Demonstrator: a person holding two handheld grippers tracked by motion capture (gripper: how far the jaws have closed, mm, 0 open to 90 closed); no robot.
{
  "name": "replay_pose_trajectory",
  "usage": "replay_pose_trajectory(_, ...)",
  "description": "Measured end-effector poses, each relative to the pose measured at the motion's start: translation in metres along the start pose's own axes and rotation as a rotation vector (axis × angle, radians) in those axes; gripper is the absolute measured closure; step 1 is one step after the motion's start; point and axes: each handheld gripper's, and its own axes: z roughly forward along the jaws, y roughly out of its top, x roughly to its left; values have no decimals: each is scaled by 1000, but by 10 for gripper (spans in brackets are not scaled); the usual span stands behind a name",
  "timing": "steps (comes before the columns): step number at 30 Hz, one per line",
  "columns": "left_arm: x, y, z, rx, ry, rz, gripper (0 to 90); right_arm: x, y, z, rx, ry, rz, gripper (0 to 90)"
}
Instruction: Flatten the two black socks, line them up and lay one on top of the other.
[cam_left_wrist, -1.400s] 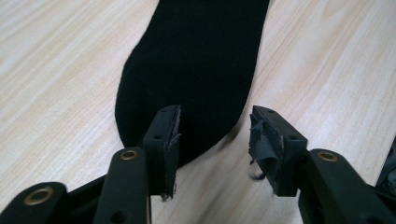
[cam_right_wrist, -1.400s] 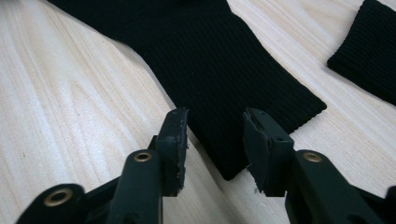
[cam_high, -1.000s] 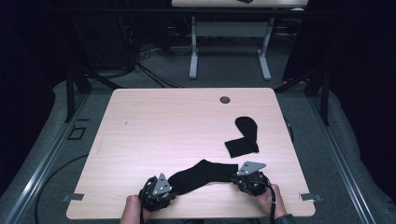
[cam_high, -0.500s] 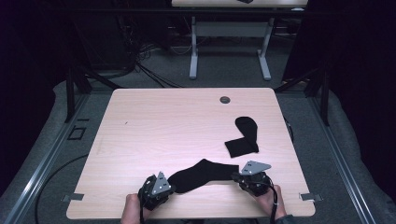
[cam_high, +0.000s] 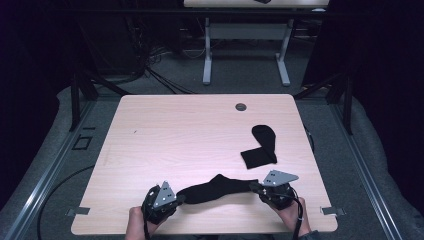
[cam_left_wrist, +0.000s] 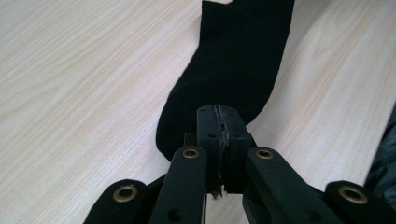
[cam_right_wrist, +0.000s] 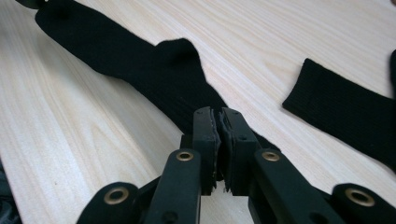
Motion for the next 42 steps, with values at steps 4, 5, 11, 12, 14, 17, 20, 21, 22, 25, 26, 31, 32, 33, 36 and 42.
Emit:
replay_pose_trajectory(4,-5,3,-11,-18,-32,-8,889,5,2,-12,-2,13,-2,854)
replay_pose_trajectory(5,-7,4,-15,-21,-38,-6,889,7,4,-17,-7,14,0,855)
replay_pose_trajectory(11,-12,15,-45,-46,-140,-51,889,28,20,-59,-22,102,21,859)
replay_pose_trajectory(12,-7,18,-44,-29,-155,-63,889,25,23,-59,-19,119,40,858)
replay_pose_trajectory(14,9,23,-35,-1,-149,-119,888,11,29,-47,12,142,80,854)
replay_pose_trajectory(17,39,24,-9,82,-96,-223,837,-19,31,-2,135,90,168,745)
replay_pose_trajectory(20,62,17,11,110,-13,-304,684,-36,23,42,216,-5,193,654)
replay_pose_trajectory(21,66,15,14,121,1,-327,618,-38,22,47,211,-36,204,648)
replay_pose_trajectory(22,69,13,16,116,18,-347,579,-39,21,50,204,-44,217,639)
replay_pose_trajectory(25,70,10,16,96,73,-367,454,-38,21,47,159,-87,239,606)
replay_pose_trajectory(26,68,11,17,93,105,-363,425,-38,22,45,155,-96,235,588)
replay_pose_trajectory(31,67,13,25,87,80,-382,357,-32,19,43,154,-64,226,549)
replay_pose_trajectory(32,67,15,27,91,94,-369,346,-31,17,44,159,-55,227,550)
replay_pose_trajectory(33,66,17,30,95,98,-357,337,-30,16,46,165,-51,222,556)
replay_pose_trajectory(36,64,22,39,101,135,-321,318,-27,14,51,175,-57,206,582)
replay_pose_trajectory(42,64,26,60,139,218,-260,288,-24,11,58,229,-63,171,597)
